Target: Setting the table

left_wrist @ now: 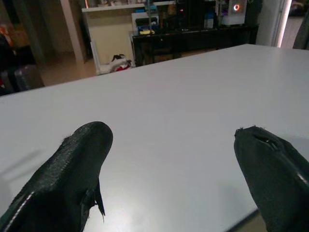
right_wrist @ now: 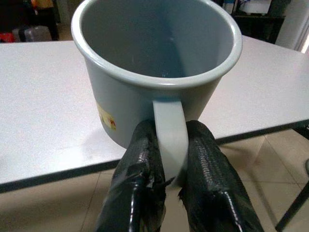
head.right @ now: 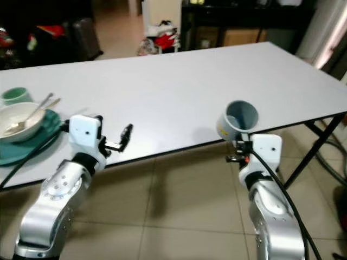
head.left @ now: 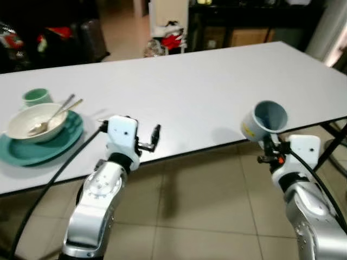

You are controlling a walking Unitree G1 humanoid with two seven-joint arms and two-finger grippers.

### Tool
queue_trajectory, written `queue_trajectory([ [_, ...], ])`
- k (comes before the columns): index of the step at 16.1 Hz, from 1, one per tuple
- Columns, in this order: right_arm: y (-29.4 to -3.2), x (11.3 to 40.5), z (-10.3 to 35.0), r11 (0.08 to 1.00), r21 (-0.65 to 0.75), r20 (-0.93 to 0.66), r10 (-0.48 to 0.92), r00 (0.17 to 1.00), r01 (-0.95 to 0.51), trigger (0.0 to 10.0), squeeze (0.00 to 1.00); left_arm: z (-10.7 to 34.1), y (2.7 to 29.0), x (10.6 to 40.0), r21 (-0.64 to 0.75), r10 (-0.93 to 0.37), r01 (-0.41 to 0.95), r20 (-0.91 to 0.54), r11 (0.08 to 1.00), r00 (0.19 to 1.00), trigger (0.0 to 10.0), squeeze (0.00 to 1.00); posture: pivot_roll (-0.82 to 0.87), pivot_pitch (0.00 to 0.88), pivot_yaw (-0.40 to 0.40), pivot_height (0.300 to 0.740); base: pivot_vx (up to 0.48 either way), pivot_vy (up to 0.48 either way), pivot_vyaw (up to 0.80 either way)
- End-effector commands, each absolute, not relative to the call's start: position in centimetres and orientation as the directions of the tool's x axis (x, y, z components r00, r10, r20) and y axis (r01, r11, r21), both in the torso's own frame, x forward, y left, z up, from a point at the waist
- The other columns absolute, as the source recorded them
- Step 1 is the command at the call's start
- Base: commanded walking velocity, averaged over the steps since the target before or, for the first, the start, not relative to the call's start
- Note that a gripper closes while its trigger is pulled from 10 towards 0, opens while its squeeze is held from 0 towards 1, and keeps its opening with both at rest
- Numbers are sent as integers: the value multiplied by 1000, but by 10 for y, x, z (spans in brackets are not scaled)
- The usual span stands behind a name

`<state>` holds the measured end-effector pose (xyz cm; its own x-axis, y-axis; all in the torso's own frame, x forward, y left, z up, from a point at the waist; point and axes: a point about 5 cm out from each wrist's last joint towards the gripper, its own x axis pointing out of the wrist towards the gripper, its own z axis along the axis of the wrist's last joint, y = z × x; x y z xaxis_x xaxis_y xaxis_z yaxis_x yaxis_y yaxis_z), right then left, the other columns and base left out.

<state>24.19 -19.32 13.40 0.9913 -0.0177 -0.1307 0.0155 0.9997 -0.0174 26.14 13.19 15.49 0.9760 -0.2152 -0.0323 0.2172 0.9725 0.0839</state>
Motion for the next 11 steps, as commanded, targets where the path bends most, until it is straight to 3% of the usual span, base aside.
queue_trajectory([
  [1, -190, 244, 137, 1000, -5, -123, 6, 992, -7, 10000, 0, 157, 134, 263, 91, -202, 203, -24, 975, 979, 10000, 0, -115, 0, 2, 740, 337, 0, 0],
  [8, -178, 253, 144, 988, -45, -102, 143, 984, -148, 10000, 0, 157, 135, 261, 86, -175, 176, -17, 981, 984, 10000, 0, -99, 0, -17, 740, 334, 0, 0],
  [11, -168, 254, 143, 974, -77, -108, 205, 973, -214, 10000, 0, 159, 137, 262, 91, -172, 173, -17, 981, 985, 10000, 0, -97, 0, 2, 740, 334, 0, 800],
])
